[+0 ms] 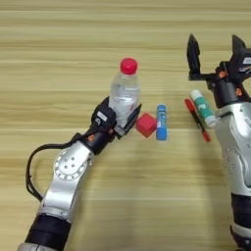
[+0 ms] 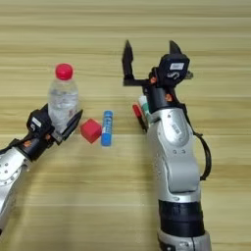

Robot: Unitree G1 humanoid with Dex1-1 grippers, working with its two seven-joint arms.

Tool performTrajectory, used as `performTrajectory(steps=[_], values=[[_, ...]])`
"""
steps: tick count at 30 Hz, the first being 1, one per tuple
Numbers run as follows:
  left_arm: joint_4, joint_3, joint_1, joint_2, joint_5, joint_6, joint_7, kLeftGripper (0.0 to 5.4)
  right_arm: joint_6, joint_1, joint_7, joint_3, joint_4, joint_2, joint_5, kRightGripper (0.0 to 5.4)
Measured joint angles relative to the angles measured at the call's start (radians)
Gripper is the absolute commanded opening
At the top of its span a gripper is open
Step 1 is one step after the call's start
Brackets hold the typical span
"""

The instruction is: Move the objects on the table

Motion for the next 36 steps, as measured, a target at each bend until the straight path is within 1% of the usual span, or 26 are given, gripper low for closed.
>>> performTrajectory(steps=[3, 6, 11, 17, 18, 21, 24, 27, 33, 36], values=[[0.027, 0.049, -0.031, -0.006, -0.006, -0.003, 0.052, 3.14, 0.0, -0.012, -0.014, -0.025, 0.065, -0.011, -0.001, 5.4], [0.067, 0.083, -0.051, -0.008, -0.007, -0.009, 0.09, 3.14, -0.001, -0.021, -0.014, -0.023, 0.072, -0.01, -0.002, 5.4], [0.172, 0.133, -0.083, -0.006, -0.006, -0.027, 0.143, 3.14, -0.002, -0.024, -0.014, -0.017, 0.074, -0.006, -0.011, 5.4], [0.271, 0.15, -0.118, -0.007, -0.004, -0.037, 0.169, 3.13, -0.004, -0.033, -0.025, -0.015, 0.081, -0.004, -0.024, 5.4], [0.291, 0.155, -0.127, -0.007, -0.004, -0.039, 0.177, 3.13, -0.01, -0.045, -0.034, -0.022, 0.103, -0.009, -0.036, 5.4], [0.333, 0.169, -0.139, -0.005, -0.002, -0.048, 0.197, 3.13, -0.028, -0.089, -0.053, -0.062, 0.208, -0.048, -0.052, 5.4], [0.372, 0.173, -0.147, 0.001, 0.006, -0.065, 0.207, 3.13, -0.031, -0.101, -0.059, -0.108, 0.286, -0.08, -0.05, 5.4], [0.408, 0.174, -0.157, 0.001, 0.011, -0.071, 0.217, 3.13, -0.04, -0.101, -0.059, -0.111, 0.307, -0.079, -0.044, 5.4], [0.448, 0.183, -0.166, 0.002, 0.01, -0.082, 0.221, 3.13, -0.049, -0.114, -0.057, -0.108, 0.307, -0.072, -0.039, 5.4], [0.474, 0.197, -0.168, -0.002, -0.005, -0.092, 0.22, 3.13, -0.049, -0.116, -0.057, -0.108, 0.307, -0.071, -0.039, 5.4]])
